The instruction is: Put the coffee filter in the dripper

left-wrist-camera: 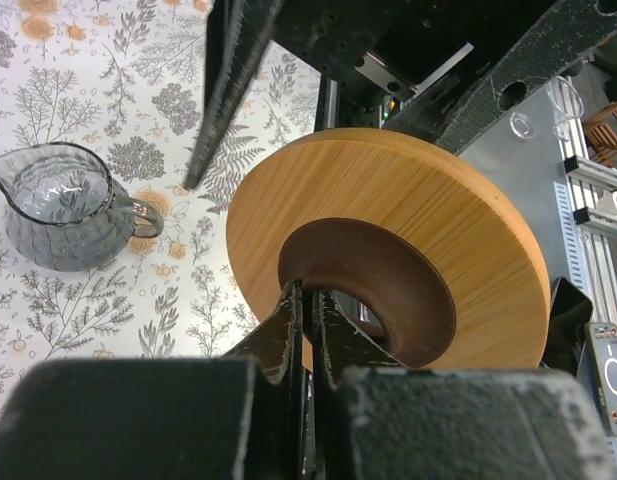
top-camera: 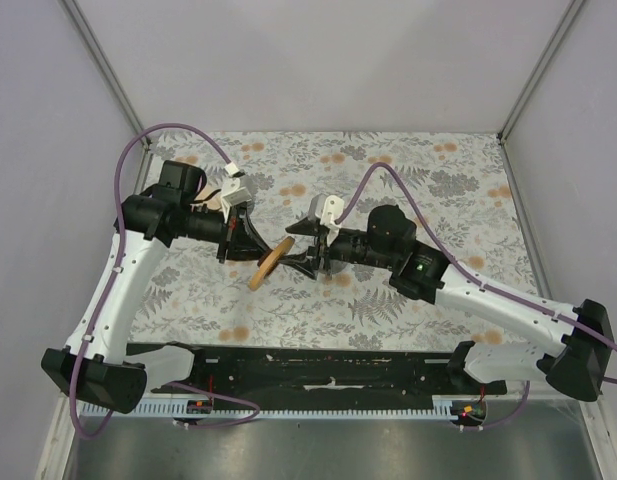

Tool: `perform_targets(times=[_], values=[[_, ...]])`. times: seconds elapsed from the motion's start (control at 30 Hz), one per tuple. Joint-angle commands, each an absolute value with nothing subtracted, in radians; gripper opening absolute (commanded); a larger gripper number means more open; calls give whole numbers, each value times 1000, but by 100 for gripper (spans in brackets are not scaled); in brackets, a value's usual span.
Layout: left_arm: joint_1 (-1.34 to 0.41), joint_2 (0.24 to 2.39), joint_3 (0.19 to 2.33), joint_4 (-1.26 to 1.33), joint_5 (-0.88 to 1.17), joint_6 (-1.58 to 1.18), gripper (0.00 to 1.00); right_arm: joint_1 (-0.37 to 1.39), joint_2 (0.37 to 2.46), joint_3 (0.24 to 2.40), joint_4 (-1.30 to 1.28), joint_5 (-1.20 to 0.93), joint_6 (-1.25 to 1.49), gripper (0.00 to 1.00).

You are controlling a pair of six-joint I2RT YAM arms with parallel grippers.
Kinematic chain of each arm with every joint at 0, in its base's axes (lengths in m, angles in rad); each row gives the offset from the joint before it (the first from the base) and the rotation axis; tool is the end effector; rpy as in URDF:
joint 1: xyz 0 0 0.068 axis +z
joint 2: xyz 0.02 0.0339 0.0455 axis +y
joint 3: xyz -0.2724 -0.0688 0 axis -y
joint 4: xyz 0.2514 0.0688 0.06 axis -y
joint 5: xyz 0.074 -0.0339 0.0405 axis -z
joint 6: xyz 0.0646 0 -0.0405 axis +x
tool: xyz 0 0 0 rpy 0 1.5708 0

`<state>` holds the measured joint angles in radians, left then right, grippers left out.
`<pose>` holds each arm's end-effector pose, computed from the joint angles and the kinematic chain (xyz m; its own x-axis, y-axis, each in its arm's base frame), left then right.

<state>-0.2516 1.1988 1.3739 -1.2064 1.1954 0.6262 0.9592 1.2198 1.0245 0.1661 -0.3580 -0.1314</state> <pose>0.1868 -0.1101 0.3863 -0.3485 0.3115 -0.8840 0.9360 0.0661 -0.3457 0.1647 0.2742 0.3754 0.1102 -0.0566 -0.9923 -0.9618 0.2457 -0.1208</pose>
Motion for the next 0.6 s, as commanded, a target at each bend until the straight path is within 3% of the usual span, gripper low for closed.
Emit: perform_targets(times=[0.0,0.13,0.2,0.33,0.37,0.4,0.47,0.5,0.57], values=[[-256,1186,1364,-1149,1269,548,2,974,1238,1074,298,-336,-107,66],[-258,1190,1351,-1106,1270,506,2,983,1272,1091,284,-331,-100,60],[-258,1189,1341,-1085,1270,482,2,985,1276,1094,285,-304,-83,46],[-256,1193,1330,-1026,1218,413,2,985,1278,1104,236,-184,-61,0],[-255,1192,1330,-1005,1177,387,4,985,1275,1115,200,-146,-58,0],[-255,1192,1331,-977,1098,341,12,983,1273,1126,155,-120,-57,0],[-247,1193,1331,-913,909,263,50,973,1284,1181,21,-55,-51,0],[-239,1196,1328,-879,819,232,61,960,1292,1208,-77,-46,-46,0],[-212,1207,1321,-827,642,184,72,918,1324,1276,-265,-58,-26,0]])
